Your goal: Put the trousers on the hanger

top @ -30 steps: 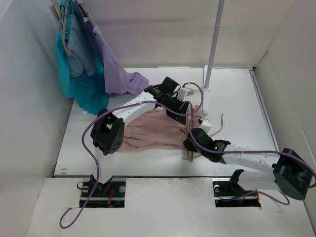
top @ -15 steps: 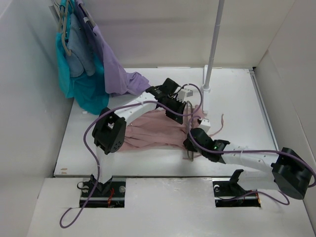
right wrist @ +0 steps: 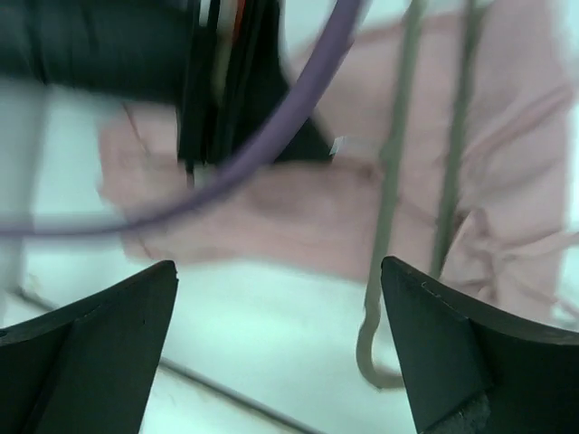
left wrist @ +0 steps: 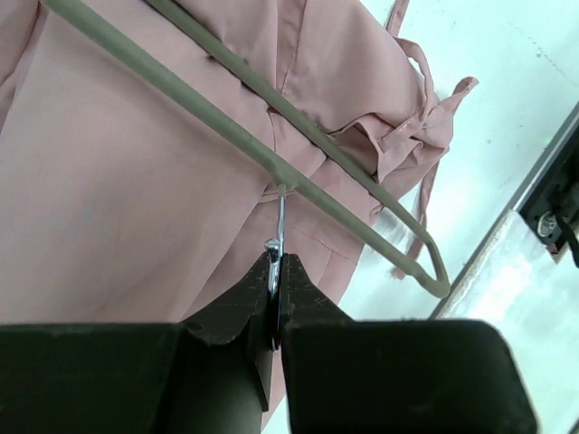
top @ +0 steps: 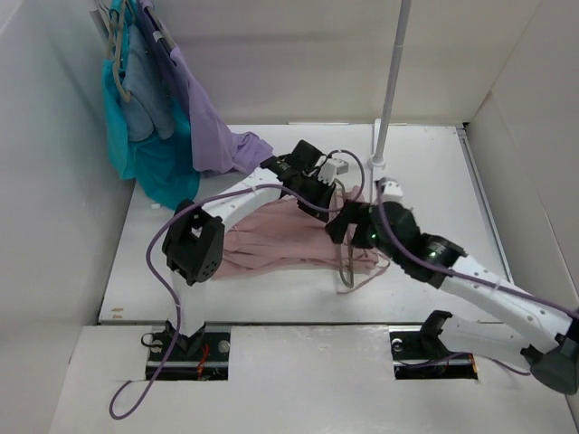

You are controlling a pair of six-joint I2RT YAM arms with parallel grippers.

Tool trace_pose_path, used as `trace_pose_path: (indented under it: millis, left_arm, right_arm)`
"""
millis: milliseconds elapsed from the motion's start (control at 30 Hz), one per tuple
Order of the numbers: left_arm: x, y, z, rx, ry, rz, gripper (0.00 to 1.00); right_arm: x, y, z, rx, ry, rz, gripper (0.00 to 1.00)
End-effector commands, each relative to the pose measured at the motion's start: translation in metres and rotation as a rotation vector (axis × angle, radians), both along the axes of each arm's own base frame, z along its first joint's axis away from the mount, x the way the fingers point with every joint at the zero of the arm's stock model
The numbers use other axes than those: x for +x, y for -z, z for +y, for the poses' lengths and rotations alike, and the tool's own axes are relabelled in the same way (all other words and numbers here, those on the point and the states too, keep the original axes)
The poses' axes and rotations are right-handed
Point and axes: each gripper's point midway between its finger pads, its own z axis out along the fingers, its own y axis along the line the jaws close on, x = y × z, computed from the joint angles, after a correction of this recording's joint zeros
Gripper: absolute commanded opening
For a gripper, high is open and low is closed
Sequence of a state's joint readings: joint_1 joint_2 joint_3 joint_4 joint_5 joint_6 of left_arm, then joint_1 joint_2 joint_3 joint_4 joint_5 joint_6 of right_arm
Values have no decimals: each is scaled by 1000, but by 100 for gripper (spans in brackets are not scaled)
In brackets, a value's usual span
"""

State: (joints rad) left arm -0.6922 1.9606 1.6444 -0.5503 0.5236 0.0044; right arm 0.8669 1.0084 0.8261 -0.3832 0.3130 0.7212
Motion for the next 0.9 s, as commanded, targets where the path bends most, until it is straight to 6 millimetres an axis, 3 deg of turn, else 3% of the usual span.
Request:
trace_pose_path:
  millis: [0, 67, 100, 133, 167, 267, 400, 467, 533, 567, 600, 633, 667, 700, 733, 800, 867]
  left_arm:
    - [5, -22, 14, 37, 2, -106, 0]
    - [1, -20, 13, 49, 7, -103, 0]
    - [1, -20, 13, 49, 7, -103, 0]
    - [1, -20, 14, 50, 14, -109, 0]
    - [0, -19, 15, 56, 15, -102, 0]
    - [1, -27, 14, 44, 21, -123, 0]
    - [2, -31, 18, 52, 8, -142, 0]
    - [1, -31, 21, 60, 3, -147, 0]
    - [1, -34, 22, 55, 9, -160, 0]
    - [1, -35, 22, 55, 9, -160, 0]
    - [1, -35, 22, 55, 9, -160, 0]
    - [2, -39, 23, 54, 3, -172, 0]
    - [1, -37, 25, 62, 11, -170, 0]
    - [1, -42, 26, 62, 5, -183, 0]
    - [0, -40, 27, 69, 6, -175, 0]
    - [2, -53, 32, 68, -6, -221, 0]
    - [-3, -48, 39, 87, -12, -216, 0]
  right_arm:
    - [23, -24, -46, -1, 150, -2, 98]
    - [37, -19, -62, 16, 210, 33, 93]
    - [38, -5, -64, 25, 196, 89, 92]
    - [52, 5, -81, 35, 256, 122, 90]
    - [59, 32, -85, 6, 261, 198, 90]
    - [69, 70, -95, -1, 263, 321, 92]
    - [73, 121, -88, -34, 216, 441, 95]
    - [72, 130, -79, -13, 167, 461, 95]
    - [65, 145, -77, -9, 150, 494, 89]
    - [63, 146, -75, 0, 140, 497, 82]
    - [63, 150, -78, 5, 150, 493, 60]
    - [64, 148, -76, 17, 139, 489, 46]
    - [62, 152, -79, 21, 145, 503, 11]
    - [64, 152, -84, 25, 163, 503, 11]
    - [63, 153, -89, 28, 175, 504, 0]
    - [64, 149, -97, 37, 200, 498, 0]
    - [64, 137, -108, 19, 230, 460, 0]
